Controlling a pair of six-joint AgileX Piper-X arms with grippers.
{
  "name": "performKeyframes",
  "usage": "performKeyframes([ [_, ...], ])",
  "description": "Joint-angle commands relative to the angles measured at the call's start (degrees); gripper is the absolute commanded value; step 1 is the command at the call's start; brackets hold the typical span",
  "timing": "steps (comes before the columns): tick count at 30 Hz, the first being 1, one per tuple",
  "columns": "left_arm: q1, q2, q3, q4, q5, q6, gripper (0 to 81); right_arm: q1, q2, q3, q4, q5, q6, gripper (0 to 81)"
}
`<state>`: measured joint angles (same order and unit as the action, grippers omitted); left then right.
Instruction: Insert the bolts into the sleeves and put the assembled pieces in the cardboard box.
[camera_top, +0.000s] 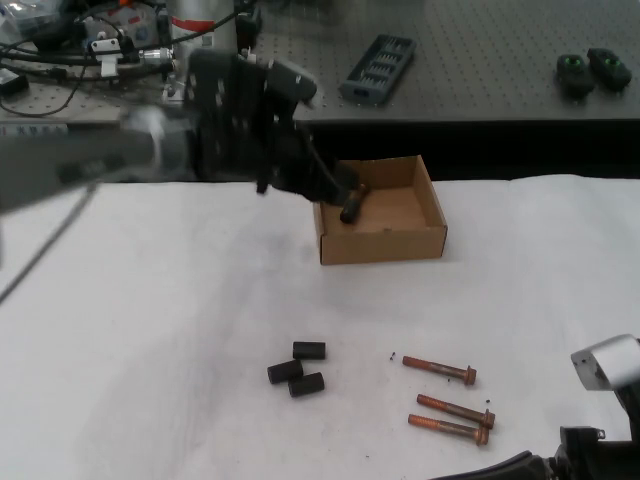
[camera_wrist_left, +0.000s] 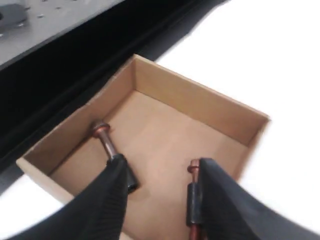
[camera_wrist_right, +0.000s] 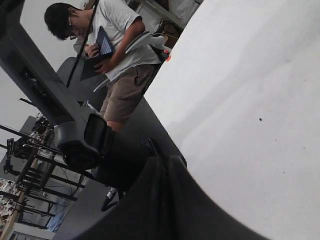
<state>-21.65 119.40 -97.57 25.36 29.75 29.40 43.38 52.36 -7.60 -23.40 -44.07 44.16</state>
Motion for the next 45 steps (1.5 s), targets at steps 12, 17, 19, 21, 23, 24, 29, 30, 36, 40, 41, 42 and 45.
performKeyframes([
  [12,-0.4,-3.4,3.9,31.6,-12.1,22.8,32.5,0.0,-0.5,-0.1,-0.5,-0.6,-1.8,4.3],
  [17,-2.3,-3.4,8.9,30.3,-14.1,30.4,32.3,0.0,-0.5,-0.1,-0.5,-0.6,-2.3,4.3],
  [19,-3.0,-3.4,10.4,30.1,-13.9,32.0,32.3,0.0,-0.5,-0.1,-0.5,-0.6,-2.4,4.3],
  [21,-3.9,-3.4,11.7,29.2,-13.4,32.7,32.3,0.0,-0.5,-0.1,-0.5,-0.6,-2.7,4.3],
  [23,-4.7,-3.4,12.7,28.1,-12.1,32.7,32.3,0.0,-0.5,-0.1,-0.5,-0.6,-2.9,4.3],
  [24,-5.1,-3.4,13.0,27.7,-11.3,32.4,32.3,0.0,-0.5,-0.1,-0.5,-0.6,-3.0,4.3],
  [29,-7.8,-3.4,13.1,26.5,-10.5,32.1,32.3,0.0,-0.5,-0.1,-0.5,-0.6,-3.0,4.3],
  [30,-8.2,-3.4,13.1,26.1,-10.3,32.0,32.3,0.0,-0.5,-0.1,-0.5,-0.6,-3.0,4.3],
  [36,-9.4,-3.4,13.1,21.8,-8.8,30.9,32.3,0.0,-0.5,-0.1,-0.5,-0.6,-3.0,4.3],
  [40,-9.4,-3.4,13.1,19.4,-9.0,30.9,32.3,0.0,-0.5,-0.1,-0.5,-1.9,-2.9,4.3],
  [41,-9.4,-3.2,13.1,19.2,-9.0,30.9,32.3,0.0,-0.5,-0.1,-0.5,-2.0,-2.9,4.3],
  [42,-9.4,-3.1,13.1,19.0,-9.1,30.9,32.3,0.0,-0.5,-0.1,-0.5,-2.0,-2.9,4.3],
  [45,-9.4,-1.9,13.1,19.2,-9.8,31.0,32.3,0.0,-0.5,-0.1,-0.5,-2.0,-2.9,4.3],
])
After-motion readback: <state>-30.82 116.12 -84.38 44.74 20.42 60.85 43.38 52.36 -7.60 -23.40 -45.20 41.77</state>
